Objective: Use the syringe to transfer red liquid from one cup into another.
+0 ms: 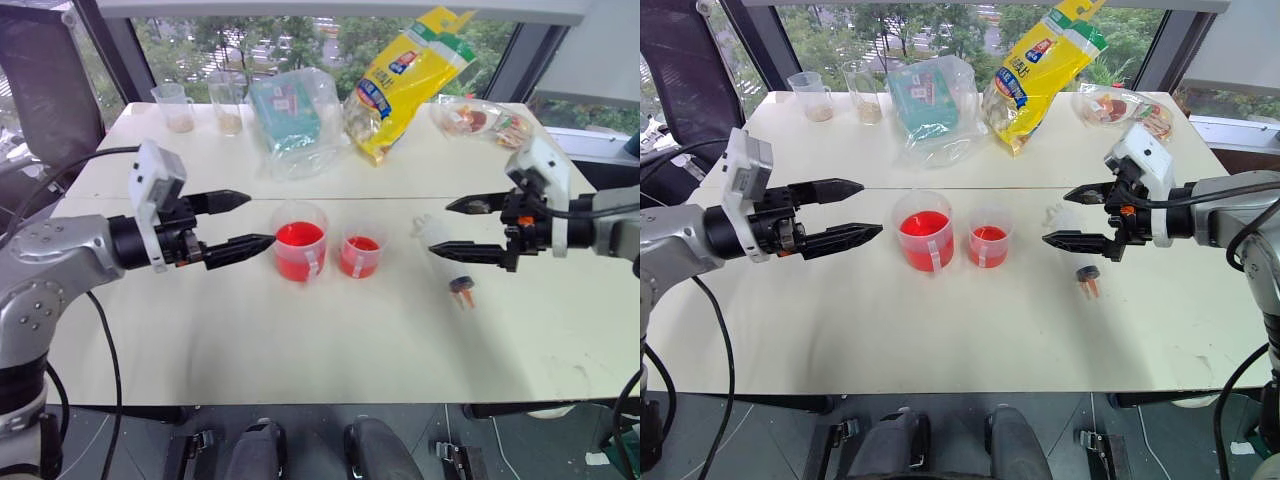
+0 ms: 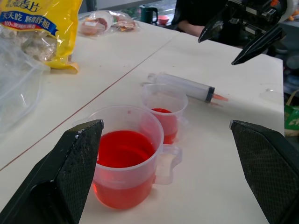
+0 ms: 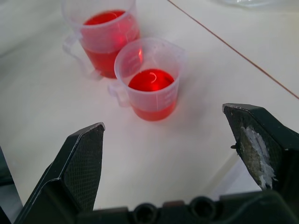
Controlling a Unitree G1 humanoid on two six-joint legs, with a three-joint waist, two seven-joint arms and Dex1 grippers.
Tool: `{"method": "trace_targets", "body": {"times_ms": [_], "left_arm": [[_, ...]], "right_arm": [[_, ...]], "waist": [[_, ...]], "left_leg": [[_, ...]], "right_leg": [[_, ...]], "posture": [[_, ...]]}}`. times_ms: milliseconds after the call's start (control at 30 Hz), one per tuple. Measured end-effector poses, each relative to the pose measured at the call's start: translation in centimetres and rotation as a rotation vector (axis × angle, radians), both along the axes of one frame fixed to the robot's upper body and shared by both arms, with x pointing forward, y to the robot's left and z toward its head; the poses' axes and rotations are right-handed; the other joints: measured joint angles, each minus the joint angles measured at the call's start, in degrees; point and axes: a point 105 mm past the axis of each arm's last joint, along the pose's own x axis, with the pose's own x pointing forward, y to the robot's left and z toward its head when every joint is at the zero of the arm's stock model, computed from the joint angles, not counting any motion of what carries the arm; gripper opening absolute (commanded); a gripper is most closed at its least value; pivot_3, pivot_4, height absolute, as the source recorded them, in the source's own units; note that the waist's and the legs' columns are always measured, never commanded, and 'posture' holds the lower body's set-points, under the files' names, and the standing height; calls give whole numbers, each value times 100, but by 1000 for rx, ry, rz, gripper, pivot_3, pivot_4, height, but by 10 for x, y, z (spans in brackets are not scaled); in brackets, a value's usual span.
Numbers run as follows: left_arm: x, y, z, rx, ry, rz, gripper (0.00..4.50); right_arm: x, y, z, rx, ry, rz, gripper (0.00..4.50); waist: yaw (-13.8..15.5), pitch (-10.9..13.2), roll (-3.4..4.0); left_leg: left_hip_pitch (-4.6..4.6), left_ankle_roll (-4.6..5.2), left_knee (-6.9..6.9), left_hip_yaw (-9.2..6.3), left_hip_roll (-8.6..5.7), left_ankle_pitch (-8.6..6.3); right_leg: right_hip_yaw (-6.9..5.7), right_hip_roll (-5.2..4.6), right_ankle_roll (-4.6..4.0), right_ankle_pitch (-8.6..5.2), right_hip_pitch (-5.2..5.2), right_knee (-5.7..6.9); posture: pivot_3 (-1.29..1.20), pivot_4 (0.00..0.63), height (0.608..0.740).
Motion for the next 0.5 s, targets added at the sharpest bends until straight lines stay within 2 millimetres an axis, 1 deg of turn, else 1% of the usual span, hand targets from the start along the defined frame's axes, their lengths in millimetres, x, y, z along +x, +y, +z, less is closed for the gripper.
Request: {"method": "trace_targets", "body": {"times_ms": [267,500], "left_arm": [[0,1,-1,-1,5,-6,4500],[-1,0,-1,-6,-2,-13,4500]], "right_arm": [[-2,-8,-6,-29,21,-26,4429],[-2,-11,-4,-37,13,-39,4429]], "waist": [[6,0,0],[2,0,0]], "left_leg": [[0,0,1,1,0,0],[0,0,1,1,0,0]], "right_leg": [[0,0,0,0,1,0],[0,0,0,0,1,0]], "posture": [[0,150,740],[0,150,740]]}}
